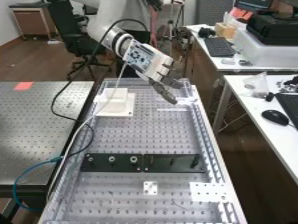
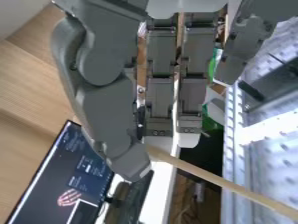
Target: Grab the chopstick and place it in the clear container
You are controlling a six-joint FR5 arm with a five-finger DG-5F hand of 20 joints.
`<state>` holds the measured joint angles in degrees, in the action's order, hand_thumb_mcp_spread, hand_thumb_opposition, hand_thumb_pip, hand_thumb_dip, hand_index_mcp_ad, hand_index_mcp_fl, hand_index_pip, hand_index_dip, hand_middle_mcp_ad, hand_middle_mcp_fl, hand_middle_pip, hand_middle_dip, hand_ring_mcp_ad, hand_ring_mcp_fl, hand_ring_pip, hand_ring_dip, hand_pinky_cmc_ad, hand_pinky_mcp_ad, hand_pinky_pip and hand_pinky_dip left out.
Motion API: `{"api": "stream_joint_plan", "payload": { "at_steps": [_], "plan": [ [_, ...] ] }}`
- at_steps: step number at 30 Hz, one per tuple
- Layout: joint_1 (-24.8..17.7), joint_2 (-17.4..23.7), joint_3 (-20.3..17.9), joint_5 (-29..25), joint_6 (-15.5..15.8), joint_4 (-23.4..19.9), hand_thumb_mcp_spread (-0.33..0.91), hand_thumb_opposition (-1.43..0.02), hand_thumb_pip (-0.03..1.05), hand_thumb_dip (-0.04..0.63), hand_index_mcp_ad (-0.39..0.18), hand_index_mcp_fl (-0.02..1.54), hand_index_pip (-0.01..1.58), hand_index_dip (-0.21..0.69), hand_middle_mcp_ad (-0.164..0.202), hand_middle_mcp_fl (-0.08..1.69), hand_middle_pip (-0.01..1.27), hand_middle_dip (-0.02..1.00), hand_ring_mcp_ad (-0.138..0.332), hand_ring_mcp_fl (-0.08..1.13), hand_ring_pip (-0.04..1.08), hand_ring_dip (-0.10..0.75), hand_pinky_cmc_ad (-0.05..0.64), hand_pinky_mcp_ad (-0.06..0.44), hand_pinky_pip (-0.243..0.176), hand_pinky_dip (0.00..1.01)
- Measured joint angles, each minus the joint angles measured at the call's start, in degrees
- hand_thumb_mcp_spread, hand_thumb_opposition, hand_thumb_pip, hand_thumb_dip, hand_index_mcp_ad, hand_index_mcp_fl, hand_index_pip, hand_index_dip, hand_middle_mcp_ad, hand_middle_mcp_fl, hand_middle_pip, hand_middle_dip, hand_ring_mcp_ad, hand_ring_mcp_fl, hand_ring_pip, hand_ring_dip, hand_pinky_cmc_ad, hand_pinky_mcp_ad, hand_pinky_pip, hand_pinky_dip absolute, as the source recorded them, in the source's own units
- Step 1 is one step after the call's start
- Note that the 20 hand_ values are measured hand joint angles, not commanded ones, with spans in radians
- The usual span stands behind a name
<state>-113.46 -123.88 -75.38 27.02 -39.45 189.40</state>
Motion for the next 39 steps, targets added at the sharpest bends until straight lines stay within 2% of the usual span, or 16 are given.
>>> {"api": "stream_joint_plan", "payload": {
  "at_steps": [2,8,13,17,20,26,33,37,39],
  "plan": [
    [-1.54,-1.76,2.51,-1.2,-3.85,5.18,0.74,-1.05,0.44,0.298,-0.12,0.93,0.99,0.094,0.044,1.13,0.49,0.72,0.054,0.96,0.09,0.531,0.394,0.274,0.099,0.18],
    [-4.71,-6.16,9.1,-2.96,-11.12,16.87,0.73,-1.05,0.45,0.298,-0.12,0.94,0.99,0.094,0.042,1.13,0.49,0.71,0.045,0.98,0.09,0.531,0.379,0.278,0.099,0.18],
    [-6.01,-9.13,13.75,-3.13,-14.39,24.26,0.74,-1.05,0.45,0.298,-0.12,0.94,0.99,0.094,0.045,1.13,0.49,0.7,0.038,0.99,0.09,0.527,0.379,0.278,0.105,0.19],
    [-6.42,-11.34,17.05,-2.57,-15.18,29.12,0.72,-1.06,0.45,0.298,-0.122,0.95,0.99,0.094,0.042,1.13,0.49,0.7,0.042,0.99,0.09,0.527,0.38,0.276,0.106,0.21],
    [-6.37,-12.96,19.33,-1.75,-15.26,31.87,0.72,-1.06,0.45,0.298,-0.122,0.95,0.97,0.094,0.042,1.12,0.49,0.7,0.04,1.01,0.09,0.531,0.382,0.278,0.101,0.23],
    [-5.71,-15.14,22.38,-0.51,-14.41,33.93,0.72,-1.07,0.46,0.298,-0.122,0.96,0.97,0.096,0.042,1.13,0.49,0.69,0.037,1.02,0.09,0.527,0.384,0.278,0.096,0.26],
    [-5.06,-16.35,23.31,0.1,-14.4,34.63,0.7,-1.08,0.46,0.298,-0.119,0.96,0.97,0.096,0.045,1.14,0.51,0.69,0.037,1.02,0.09,0.531,0.38,0.278,0.096,0.32],
    [-4.46,-17.06,23.58,0.62,-16.16,36.41,0.7,-1.08,0.46,0.298,-0.119,0.97,0.96,0.096,0.045,1.13,0.52,0.67,0.037,1.02,0.09,0.527,0.38,0.276,0.094,0.32],
    [-4.22,-17.27,23.58,1.04,-16.81,37.19,0.7,-1.08,0.46,0.298,-0.119,0.97,0.96,0.096,0.042,1.13,0.52,0.67,0.037,1.02,0.09,0.527,0.38,0.276,0.08,0.34]
  ]
}}
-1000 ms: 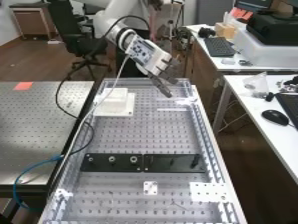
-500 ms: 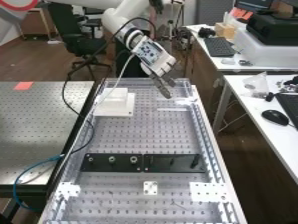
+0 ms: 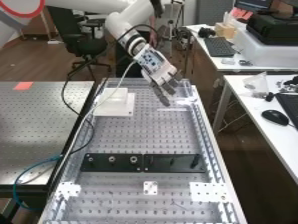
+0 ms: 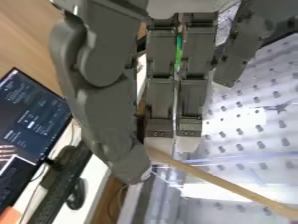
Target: Grab the chopstick and place it in the clear container
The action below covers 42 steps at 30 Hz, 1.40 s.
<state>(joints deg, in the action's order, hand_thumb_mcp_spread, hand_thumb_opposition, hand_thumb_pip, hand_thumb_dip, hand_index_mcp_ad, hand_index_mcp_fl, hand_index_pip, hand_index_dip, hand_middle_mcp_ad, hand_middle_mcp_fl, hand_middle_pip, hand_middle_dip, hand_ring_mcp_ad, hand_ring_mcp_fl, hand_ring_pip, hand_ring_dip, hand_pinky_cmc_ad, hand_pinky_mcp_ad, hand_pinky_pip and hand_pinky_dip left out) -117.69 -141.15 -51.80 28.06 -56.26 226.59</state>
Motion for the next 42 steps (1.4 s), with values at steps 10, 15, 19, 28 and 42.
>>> {"api": "stream_joint_plan", "payload": {
  "at_steps": [10,15,19,28,42],
  "plan": [
    [0.76,-0.98,-0.6,1.72,-2.5,2.59,0.68,-1.09,0.46,0.298,-0.122,0.98,0.96,0.096,0.045,1.13,0.54,0.66,0.037,1.02,0.09,0.525,0.38,0.279,0.084,0.38],
    [0.94,-0.62,-1.18,1.22,-2.29,1.73,0.68,-1.09,0.46,0.298,-0.122,0.98,0.96,0.096,0.045,1.13,0.54,0.66,0.037,1.02,0.09,0.525,0.38,0.283,0.077,0.38],
    [1.04,-0.5,-1.53,1.32,-2.13,1.24,0.68,-1.09,0.46,0.298,-0.122,0.98,0.96,0.106,0.042,1.13,0.54,0.65,0.037,1.02,0.08,0.525,0.38,0.279,0.065,0.4],
    [0.99,-1.23,-0.77,2.08,-1.36,1.19,0.69,-1.09,0.46,0.298,-0.119,0.98,0.96,0.11,0.045,1.13,0.56,0.65,0.037,1.02,0.09,0.527,0.38,0.279,0.065,0.39],
    [1.01,-1.33,-1.38,3.95,2.03,-1.35,0.61,-1.11,0.48,0.302,-0.12,0.96,1.01,0.117,0.042,1.07,0.65,0.65,0.04,0.9,0.12,0.483,0.384,0.305,0.049,0.5]
  ]
}}
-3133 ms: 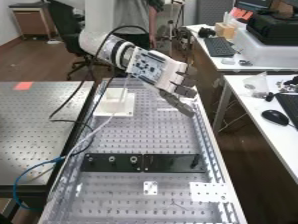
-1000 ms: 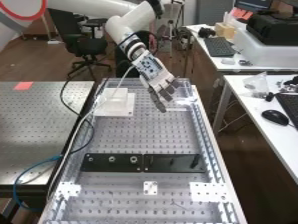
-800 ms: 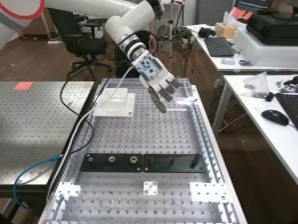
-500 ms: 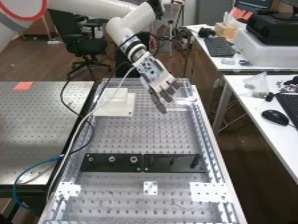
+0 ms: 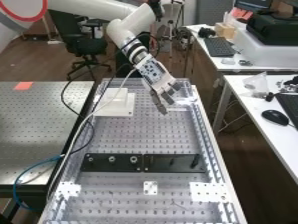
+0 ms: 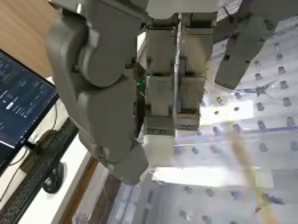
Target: Grab the chopstick and place it in the clear container
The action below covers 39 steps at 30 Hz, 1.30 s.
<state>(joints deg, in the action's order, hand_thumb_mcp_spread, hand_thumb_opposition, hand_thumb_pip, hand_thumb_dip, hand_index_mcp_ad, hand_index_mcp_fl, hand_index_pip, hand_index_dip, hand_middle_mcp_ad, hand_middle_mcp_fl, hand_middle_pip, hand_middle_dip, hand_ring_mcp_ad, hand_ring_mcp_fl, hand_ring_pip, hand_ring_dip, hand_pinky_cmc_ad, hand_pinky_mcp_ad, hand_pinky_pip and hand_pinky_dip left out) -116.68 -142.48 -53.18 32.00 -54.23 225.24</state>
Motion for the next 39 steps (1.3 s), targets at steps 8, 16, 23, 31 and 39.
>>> {"api": "stream_joint_plan", "payload": {
  "at_steps": [8,16,23,31,39],
  "plan": [
    [-0.05,0.48,-0.38,0.06,2.7,-2.05,0.56,-1.12,0.54,0.302,-0.12,0.87,1.12,0.119,0.045,1.01,0.65,0.61,0.04,0.8,0.15,0.463,0.384,0.304,0.017,0.58],
    [-0.04,1.0,0.62,-0.78,6.6,-4.36,0.52,-1.12,0.58,0.302,-0.12,0.82,1.15,0.113,0.045,0.95,0.65,0.6,0.037,0.76,0.18,0.44,0.384,0.307,0.002,0.63],
    [-0.01,2.74,0.62,-1.18,13.22,-9.6,0.47,-0.97,0.65,0.307,-0.103,0.71,1.0,0.079,0.042,0.9,0.64,0.6,0.04,0.65,0.17,0.438,0.384,0.307,0.002,0.63],
    [-0.03,8.46,-4.95,-2.37,20.31,-18.47,0.44,-0.91,0.57,0.309,-0.105,0.67,0.34,0.098,0.045,0.73,0.26,0.57,0.037,0.48,0.17,0.429,0.384,0.307,-0.045,0.63],
    [-0.12,15.19,-15.44,-3.93,21.49,-27.99,0.4,-0.86,0.46,0.298,-0.101,0.67,0.11,0.204,0.045,0.64,0.15,0.56,0.072,0.36,0.11,0.414,0.384,0.305,-0.047,0.63]
  ]
}}
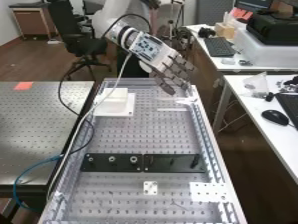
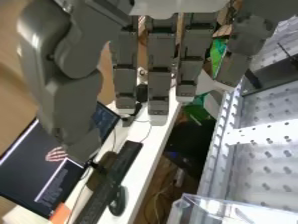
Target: Grab the chopstick and place it in the clear container
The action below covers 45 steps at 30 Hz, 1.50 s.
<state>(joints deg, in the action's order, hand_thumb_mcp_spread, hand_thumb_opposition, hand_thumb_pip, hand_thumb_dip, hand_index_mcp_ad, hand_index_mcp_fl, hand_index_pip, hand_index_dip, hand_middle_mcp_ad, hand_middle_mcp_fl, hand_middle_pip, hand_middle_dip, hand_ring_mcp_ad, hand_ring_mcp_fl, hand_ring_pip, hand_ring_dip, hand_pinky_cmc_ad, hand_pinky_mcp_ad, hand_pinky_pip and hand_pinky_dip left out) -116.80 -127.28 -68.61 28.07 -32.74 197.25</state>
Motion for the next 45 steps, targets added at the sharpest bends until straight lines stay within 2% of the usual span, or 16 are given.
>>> {"api": "stream_joint_plan", "payload": {
  "at_steps": [4,6,12,15,18,20,21,23,24,26,29,32,36,38,40,45],
  "plan": [
    [0.05,3.62,-5.47,-0.33,2.21,-5.7,0.41,-0.83,0.45,0.258,-0.101,0.66,0.09,0.239,0.042,0.62,0.13,0.54,0.07,0.34,0.11,0.407,0.384,0.309,-0.051,0.63],
    [0.16,5.2,-7.79,-0.34,3.49,-7.99,0.41,-0.82,0.45,0.243,-0.099,0.66,0.08,0.248,0.042,0.62,0.13,0.53,0.086,0.34,0.1,0.398,0.384,0.309,-0.054,0.63],
    [1.35,11.0,-15.89,0.74,9.5,-16.14,0.4,-0.8,0.43,0.227,-0.098,0.65,0.05,0.251,0.044,0.56,0.12,0.52,0.086,0.28,0.09,0.396,0.38,0.309,-0.056,0.63],
    [2.8,14.09,-19.88,2.97,14.3,-20.71,0.39,-0.79,0.41,0.229,-0.096,0.65,0.05,0.26,0.042,0.51,0.11,0.5,0.087,0.24,0.09,0.393,0.384,0.309,-0.056,0.63],
    [5.08,17.24,-23.75,7.15,21.18,-25.65,0.38,-0.79,0.41,0.194,-0.096,0.59,0.04,0.262,0.056,0.45,0.11,0.49,0.086,0.2,0.09,0.375,0.379,0.314,-0.056,0.63],
    [7.48,19.48,-26.51,12.0,27.01,-29.42,0.36,-0.77,0.41,0.183,-0.093,0.57,0.04,0.262,0.059,0.42,0.11,0.48,0.093,0.18,0.09,0.36,0.384,0.316,-0.051,0.63],
    [8.09,19.95,-27.07,13.34,28.34,-30.19,0.36,-0.77,0.41,0.18,-0.091,0.57,0.04,0.262,0.058,0.41,0.11,0.47,0.101,0.16,0.09,0.358,0.384,0.312,-0.051,0.63],
    [11.0,21.73,-29.25,20.09,34.33,-33.53,0.37,-0.77,0.41,0.18,-0.093,0.54,0.04,0.262,0.058,0.39,0.11,0.47,0.105,0.14,0.09,0.349,0.384,0.314,-0.054,0.63],
    [11.51,22.0,-29.56,21.29,35.38,-34.05,0.37,-0.76,0.41,0.176,-0.093,0.53,0.04,0.262,0.058,0.39,0.11,0.47,0.103,0.15,0.09,0.349,0.382,0.314,-0.054,0.62],
    [14.01,23.01,-30.75,27.15,40.31,-36.25,0.35,-0.76,0.41,0.164,-0.093,0.51,0.03,0.26,0.058,0.39,0.11,0.46,0.105,0.13,0.09,0.347,0.382,0.312,-0.051,0.61],
    [17.09,23.81,-31.68,34.13,45.89,-38.51,0.35,-0.76,0.42,0.166,-0.093,0.49,0.03,0.258,0.058,0.37,0.11,0.44,0.105,0.13,0.09,0.346,0.382,0.312,-0.045,0.58],
    [19.49,24.2,-32.16,39.69,50.38,-40.22,0.35,-0.76,0.46,0.15,-0.091,0.46,0.03,0.248,0.061,0.36,0.11,0.44,0.101,0.13,0.09,0.342,0.382,0.312,-0.042,0.56],
    [21.32,24.3,-32.41,44.8,54.81,-41.58,0.33,-0.76,0.47,0.15,-0.094,0.44,0.03,0.227,0.061,0.36,0.11,0.43,0.101,0.11,0.09,0.316,0.382,0.314,-0.042,0.55],
    [22.39,24.33,-32.49,47.89,58.59,-42.28,0.32,-0.76,0.47,0.15,-0.094,0.44,0.03,0.216,0.061,0.36,0.11,0.43,0.101,0.11,0.09,0.316,0.382,0.314,-0.042,0.53],
    [23.15,24.34,-32.52,49.82,60.66,-42.71,0.32,-0.76,0.48,0.152,-0.094,0.44,0.03,0.202,0.061,0.36,0.11,0.43,0.101,0.11,0.09,0.309,0.382,0.314,-0.026,0.51],
    [25.54,24.36,-32.33,56.44,65.91,-43.37,0.32,-0.76,0.5,0.143,-0.103,0.41,0.03,0.171,0.061,0.36,0.11,0.41,0.101,0.11,0.09,0.302,0.382,0.314,-0.026,0.49]
  ]
}}
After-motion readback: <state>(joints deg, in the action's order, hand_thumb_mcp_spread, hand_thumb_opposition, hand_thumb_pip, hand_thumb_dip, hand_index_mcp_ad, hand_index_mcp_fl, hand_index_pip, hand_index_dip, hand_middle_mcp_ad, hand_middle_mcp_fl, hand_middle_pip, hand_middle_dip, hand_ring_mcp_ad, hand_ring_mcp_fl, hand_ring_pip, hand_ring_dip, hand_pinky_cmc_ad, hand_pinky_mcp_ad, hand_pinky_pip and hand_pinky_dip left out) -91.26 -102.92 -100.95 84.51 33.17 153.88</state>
